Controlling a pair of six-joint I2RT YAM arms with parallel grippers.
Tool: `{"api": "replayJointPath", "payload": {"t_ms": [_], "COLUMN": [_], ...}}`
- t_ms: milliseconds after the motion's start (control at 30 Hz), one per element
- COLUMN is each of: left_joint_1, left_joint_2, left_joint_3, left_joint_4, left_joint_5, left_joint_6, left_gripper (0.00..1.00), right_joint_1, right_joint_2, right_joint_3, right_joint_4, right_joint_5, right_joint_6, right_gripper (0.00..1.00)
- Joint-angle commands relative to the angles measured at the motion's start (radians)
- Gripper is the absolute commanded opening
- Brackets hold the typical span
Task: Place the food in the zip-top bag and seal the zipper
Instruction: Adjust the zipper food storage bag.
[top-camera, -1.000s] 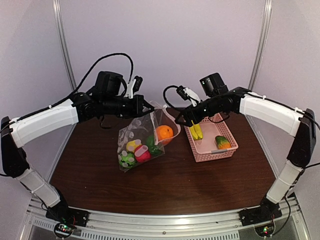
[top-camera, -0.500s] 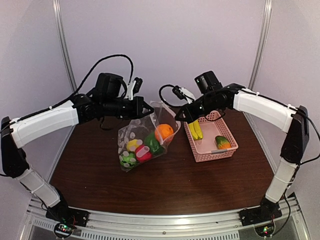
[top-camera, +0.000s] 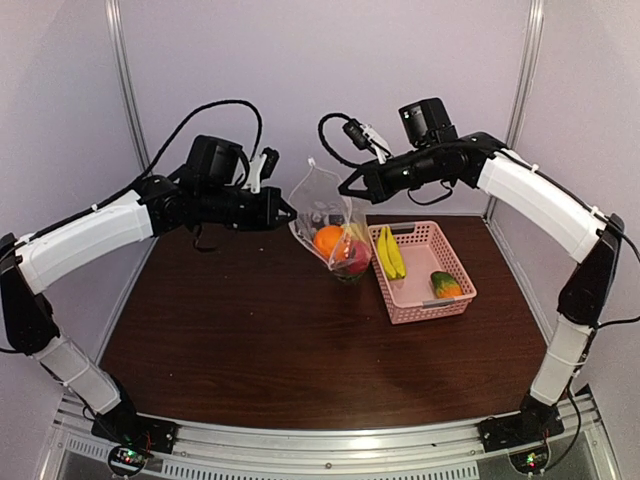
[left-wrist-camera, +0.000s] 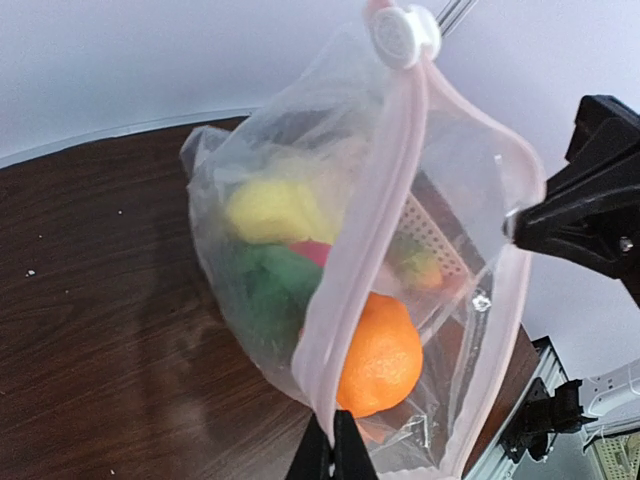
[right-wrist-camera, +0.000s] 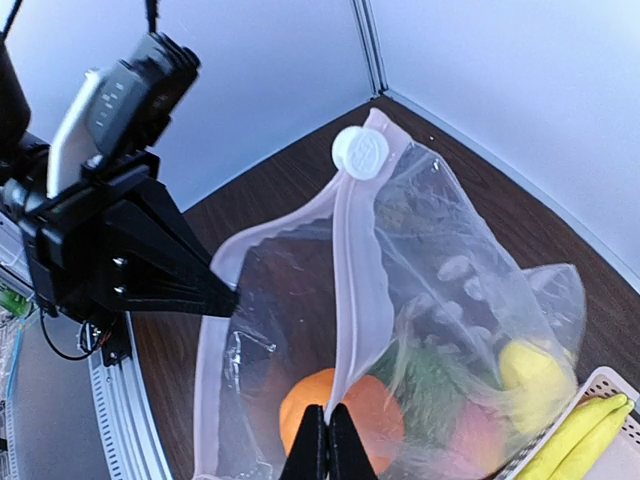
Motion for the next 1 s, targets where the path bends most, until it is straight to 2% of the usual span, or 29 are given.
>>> {"api": "replayJointPath", "payload": {"t_ms": [0,100,167,200,233,333,400,500,600,667,733,800,867,967], "left_joint_1": [0.004,0.006,0.004,-0.01,-0.033,-0.036,-0.047,-0.052,-0.048,-0.041,-0.038,-0.039,-0.039,-0.038], "left_joint_2": [-0.077,-0.086,-0.016,0.012,0.021,0.045,0.042,-0.002,-0.028,-0.021,-0.009,-0.019,-0.035,-0.027], "left_joint_3": [-0.022,-0.044,0.042,0.094,0.118,0.133,0.155,0.117,0.105,0.09,0.056,-0.021,-0.112,-0.132], "left_joint_4": [0.111,0.133,0.046,0.006,0.013,-0.048,-0.047,-0.017,-0.05,-0.069,-0.046,0.091,0.216,0.233], "left_joint_5": [0.041,0.0,0.01,0.062,0.084,-0.013,0.034,-0.008,-0.068,-0.066,-0.009,0.096,0.152,0.136], "left_joint_6": [-0.022,-0.018,-0.011,-0.009,0.008,0.0,0.015,0.01,0.034,0.044,0.048,0.02,-0.032,-0.049], "left_gripper": [0.0,0.0,0.0,0.0,0.0,0.0,0.0,0.0,0.0,0.0,0.0,0.0,0.0,0.0], "right_joint_1": [0.005,-0.001,-0.005,-0.007,-0.007,-0.007,-0.007,-0.007,-0.008,-0.01,-0.027,-0.06,-0.103,-0.176], "right_joint_2": [0.017,0.044,0.039,0.037,0.034,0.048,0.07,0.074,0.075,0.059,0.02,-0.024,-0.066,-0.125], "right_joint_3": [-0.009,0.028,0.023,0.024,0.028,0.049,0.074,0.058,0.042,0.041,0.035,0.029,0.009,-0.058], "right_joint_4": [-0.036,-0.081,-0.058,-0.053,-0.051,-0.052,-0.065,-0.054,-0.076,-0.093,-0.094,-0.095,-0.098,-0.115], "right_joint_5": [0.127,0.135,0.15,0.143,0.131,0.128,0.104,0.082,0.048,0.072,0.11,0.108,0.073,0.04], "right_joint_6": [-0.047,-0.07,-0.063,-0.06,-0.062,-0.063,-0.062,-0.048,-0.058,-0.067,-0.077,-0.08,-0.082,-0.104], "right_gripper": [0.0,0.0,0.0,0.0,0.0,0.0,0.0,0.02,0.16,0.29,0.43,0.58,0.65,0.67]}}
